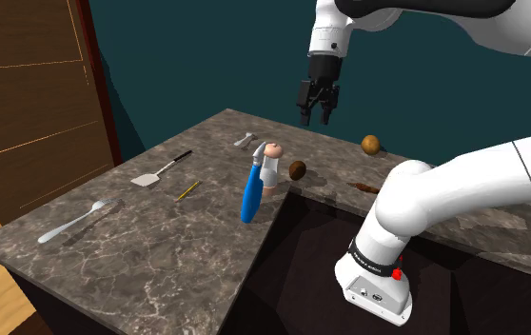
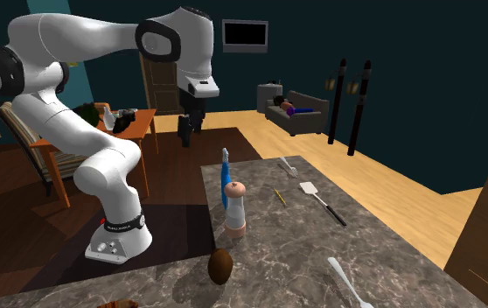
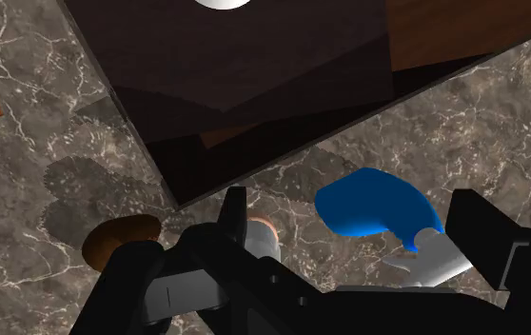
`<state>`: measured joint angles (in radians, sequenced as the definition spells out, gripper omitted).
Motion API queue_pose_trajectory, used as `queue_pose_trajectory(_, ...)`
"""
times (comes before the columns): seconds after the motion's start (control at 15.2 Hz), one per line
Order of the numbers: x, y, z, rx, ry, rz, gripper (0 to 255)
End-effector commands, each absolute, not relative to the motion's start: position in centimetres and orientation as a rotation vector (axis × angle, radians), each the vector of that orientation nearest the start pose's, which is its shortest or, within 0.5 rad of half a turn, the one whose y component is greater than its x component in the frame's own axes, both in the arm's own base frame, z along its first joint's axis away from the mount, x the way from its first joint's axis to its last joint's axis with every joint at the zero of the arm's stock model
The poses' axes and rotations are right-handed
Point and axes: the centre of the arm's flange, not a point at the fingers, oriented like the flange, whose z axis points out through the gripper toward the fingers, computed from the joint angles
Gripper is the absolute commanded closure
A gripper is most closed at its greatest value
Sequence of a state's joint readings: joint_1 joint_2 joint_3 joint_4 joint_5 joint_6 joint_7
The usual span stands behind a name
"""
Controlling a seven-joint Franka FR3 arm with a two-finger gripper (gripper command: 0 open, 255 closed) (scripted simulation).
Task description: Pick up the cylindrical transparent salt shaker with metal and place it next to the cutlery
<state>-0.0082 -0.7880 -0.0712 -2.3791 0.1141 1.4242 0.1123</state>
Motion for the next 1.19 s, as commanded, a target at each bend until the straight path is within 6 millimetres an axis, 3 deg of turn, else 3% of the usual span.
queue_pose_trajectory(0.0,28.9,-1.5,57.0,-2.961,0.236,0.257,0)
queue_pose_trajectory(0.99,41.4,-7.8,45.5,-2.92,0.133,0.026,0)
queue_pose_trajectory(1.12,41.4,-7.5,44.5,-2.92,0.133,0.026,0)
